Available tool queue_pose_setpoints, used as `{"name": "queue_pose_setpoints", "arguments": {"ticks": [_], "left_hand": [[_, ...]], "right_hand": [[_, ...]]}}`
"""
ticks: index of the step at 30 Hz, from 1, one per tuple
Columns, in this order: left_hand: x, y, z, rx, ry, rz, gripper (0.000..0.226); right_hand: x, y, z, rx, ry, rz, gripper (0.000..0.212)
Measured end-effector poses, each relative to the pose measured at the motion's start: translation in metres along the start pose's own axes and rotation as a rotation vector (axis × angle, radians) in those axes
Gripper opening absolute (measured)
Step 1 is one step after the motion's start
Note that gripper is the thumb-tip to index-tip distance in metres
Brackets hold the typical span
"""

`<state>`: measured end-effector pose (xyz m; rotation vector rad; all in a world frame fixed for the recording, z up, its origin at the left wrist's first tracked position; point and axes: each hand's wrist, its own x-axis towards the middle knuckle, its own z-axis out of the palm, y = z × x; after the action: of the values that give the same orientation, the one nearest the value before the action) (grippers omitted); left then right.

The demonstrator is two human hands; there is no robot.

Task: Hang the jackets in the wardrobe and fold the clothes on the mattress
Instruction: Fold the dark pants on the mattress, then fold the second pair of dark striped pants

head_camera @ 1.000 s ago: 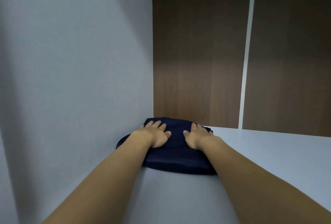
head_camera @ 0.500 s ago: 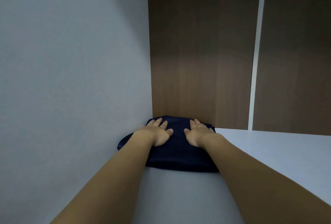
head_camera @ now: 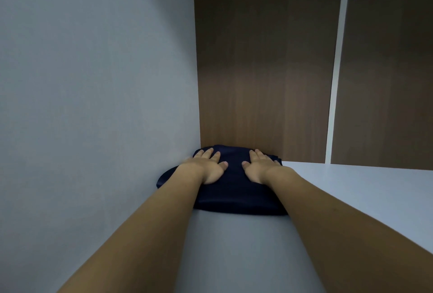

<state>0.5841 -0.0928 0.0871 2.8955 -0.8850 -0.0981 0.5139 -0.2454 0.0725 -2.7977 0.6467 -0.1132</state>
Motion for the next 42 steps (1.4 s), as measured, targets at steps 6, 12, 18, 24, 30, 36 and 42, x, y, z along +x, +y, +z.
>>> {"name": "queue_pose_setpoints", "arguments": {"ticks": [6, 12, 18, 24, 30, 36, 42], "left_hand": [[0.008, -0.001, 0.002, 0.005, 0.006, 0.004, 0.063], [0.008, 0.001, -0.001, 0.051, -0.003, -0.002, 0.063], [-0.023, 0.017, -0.018, 0.177, 0.173, 0.056, 0.066], [-0.084, 0.066, -0.033, 0.096, 0.29, 0.181, 0.062], [-0.144, 0.129, -0.037, 0.064, 0.381, 0.285, 0.062], [-0.197, 0.194, -0.021, 0.045, 0.402, 0.414, 0.063], [-0.251, 0.255, -0.022, -0.05, 0.517, 0.642, 0.062]], "right_hand": [[0.008, 0.003, 0.002, 0.017, 0.01, -0.004, 0.061], [0.005, 0.004, -0.005, 0.056, 0.007, -0.025, 0.062], [-0.044, 0.02, -0.038, 0.155, 0.097, -0.036, 0.066], [-0.126, 0.058, -0.079, 0.122, 0.193, -0.005, 0.067], [-0.213, 0.102, -0.111, 0.029, 0.271, 0.037, 0.064], [-0.308, 0.136, -0.124, -0.056, 0.325, 0.091, 0.062], [-0.404, 0.159, -0.141, -0.153, 0.44, 0.22, 0.063]]}}
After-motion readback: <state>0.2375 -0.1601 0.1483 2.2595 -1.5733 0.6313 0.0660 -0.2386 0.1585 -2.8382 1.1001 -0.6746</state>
